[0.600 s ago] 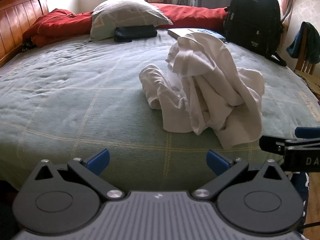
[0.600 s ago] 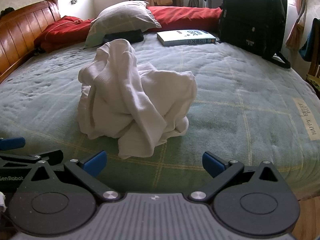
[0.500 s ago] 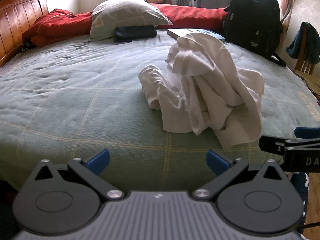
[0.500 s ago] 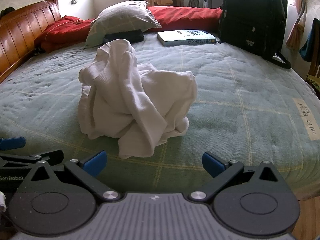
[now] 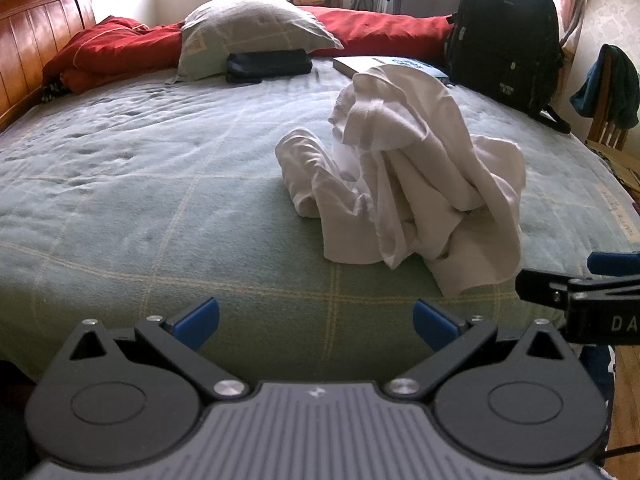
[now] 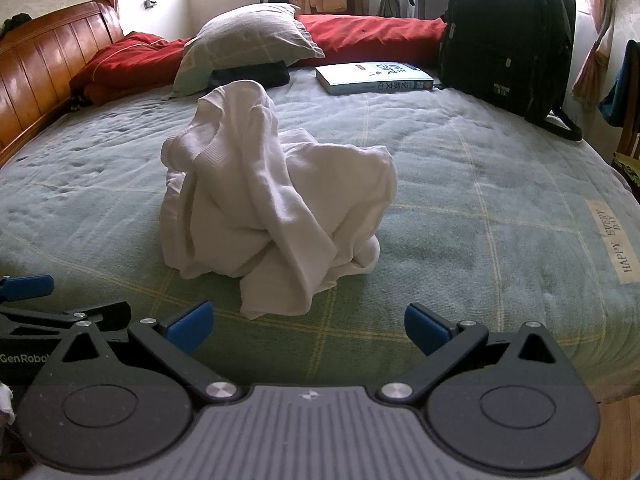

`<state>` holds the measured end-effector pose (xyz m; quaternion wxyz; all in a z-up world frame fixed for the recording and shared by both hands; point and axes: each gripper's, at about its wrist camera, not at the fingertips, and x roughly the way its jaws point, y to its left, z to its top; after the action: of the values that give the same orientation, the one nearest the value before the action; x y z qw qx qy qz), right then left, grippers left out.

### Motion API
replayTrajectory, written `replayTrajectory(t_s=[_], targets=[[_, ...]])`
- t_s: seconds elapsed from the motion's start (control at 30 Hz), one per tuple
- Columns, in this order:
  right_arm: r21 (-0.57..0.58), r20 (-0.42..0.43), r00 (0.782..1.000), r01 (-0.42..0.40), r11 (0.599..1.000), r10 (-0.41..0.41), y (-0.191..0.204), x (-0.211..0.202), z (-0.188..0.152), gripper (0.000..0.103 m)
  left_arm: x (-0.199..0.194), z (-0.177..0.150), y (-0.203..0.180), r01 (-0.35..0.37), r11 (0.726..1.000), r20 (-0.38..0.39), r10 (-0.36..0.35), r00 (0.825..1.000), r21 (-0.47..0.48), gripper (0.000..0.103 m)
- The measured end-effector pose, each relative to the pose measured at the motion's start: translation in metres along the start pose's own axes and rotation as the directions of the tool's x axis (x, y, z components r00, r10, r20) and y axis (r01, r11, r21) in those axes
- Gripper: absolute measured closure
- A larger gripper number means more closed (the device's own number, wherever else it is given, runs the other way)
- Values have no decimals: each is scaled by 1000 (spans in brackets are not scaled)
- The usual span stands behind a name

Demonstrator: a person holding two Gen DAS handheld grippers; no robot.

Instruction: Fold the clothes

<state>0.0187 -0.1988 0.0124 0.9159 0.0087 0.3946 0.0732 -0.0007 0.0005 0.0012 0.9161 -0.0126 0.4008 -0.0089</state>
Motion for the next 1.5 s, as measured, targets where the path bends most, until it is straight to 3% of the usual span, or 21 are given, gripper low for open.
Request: replayTrajectory(t_s=[1.5], targets=[[-12,-22,1000,-15,1000,15,-2,16,7,0,18,5,0,6,1000,-23,-6,1000,12,1]])
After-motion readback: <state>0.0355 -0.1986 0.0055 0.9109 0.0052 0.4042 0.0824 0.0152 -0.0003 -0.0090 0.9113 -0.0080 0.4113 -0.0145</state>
